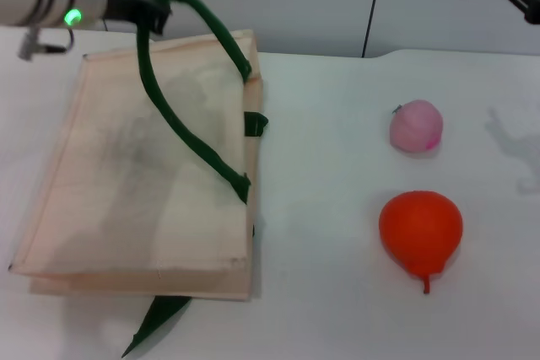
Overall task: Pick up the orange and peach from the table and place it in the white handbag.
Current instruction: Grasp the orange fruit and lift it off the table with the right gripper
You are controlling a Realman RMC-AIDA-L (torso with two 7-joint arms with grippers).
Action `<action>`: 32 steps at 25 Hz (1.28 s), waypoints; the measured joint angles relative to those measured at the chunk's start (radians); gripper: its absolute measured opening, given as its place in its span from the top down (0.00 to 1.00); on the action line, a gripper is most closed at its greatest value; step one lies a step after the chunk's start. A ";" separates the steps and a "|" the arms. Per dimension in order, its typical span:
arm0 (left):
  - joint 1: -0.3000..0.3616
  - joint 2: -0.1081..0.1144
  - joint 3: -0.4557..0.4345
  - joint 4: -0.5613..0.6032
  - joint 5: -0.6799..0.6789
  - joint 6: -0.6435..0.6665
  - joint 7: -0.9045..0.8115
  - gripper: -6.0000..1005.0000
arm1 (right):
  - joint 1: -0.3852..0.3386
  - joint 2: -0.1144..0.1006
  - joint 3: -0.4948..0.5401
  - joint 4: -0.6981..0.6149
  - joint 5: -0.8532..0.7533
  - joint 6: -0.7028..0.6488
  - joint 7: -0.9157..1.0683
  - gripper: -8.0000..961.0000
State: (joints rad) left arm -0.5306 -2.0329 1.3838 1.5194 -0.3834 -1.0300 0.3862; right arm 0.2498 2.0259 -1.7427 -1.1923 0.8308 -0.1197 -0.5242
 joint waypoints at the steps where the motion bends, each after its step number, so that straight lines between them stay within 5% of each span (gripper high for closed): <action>1: 0.009 0.001 -0.001 0.057 0.000 -0.025 -0.001 0.87 | -0.009 -0.001 0.000 -0.013 -0.001 0.022 -0.012 0.09; 13: 0.010 0.004 -0.089 0.463 0.014 -0.266 -0.002 0.87 | -0.183 0.003 0.126 -0.429 -0.004 0.563 -0.104 0.09; 32: -0.015 0.003 -0.099 0.504 0.109 -0.351 0.005 0.87 | -0.144 0.003 0.261 -0.567 -0.078 1.312 0.000 0.08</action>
State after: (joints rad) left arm -0.5452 -2.0295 1.2846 2.0234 -0.2747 -1.3811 0.3912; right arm 0.1056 2.0291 -1.4821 -1.7595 0.7528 1.1920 -0.5245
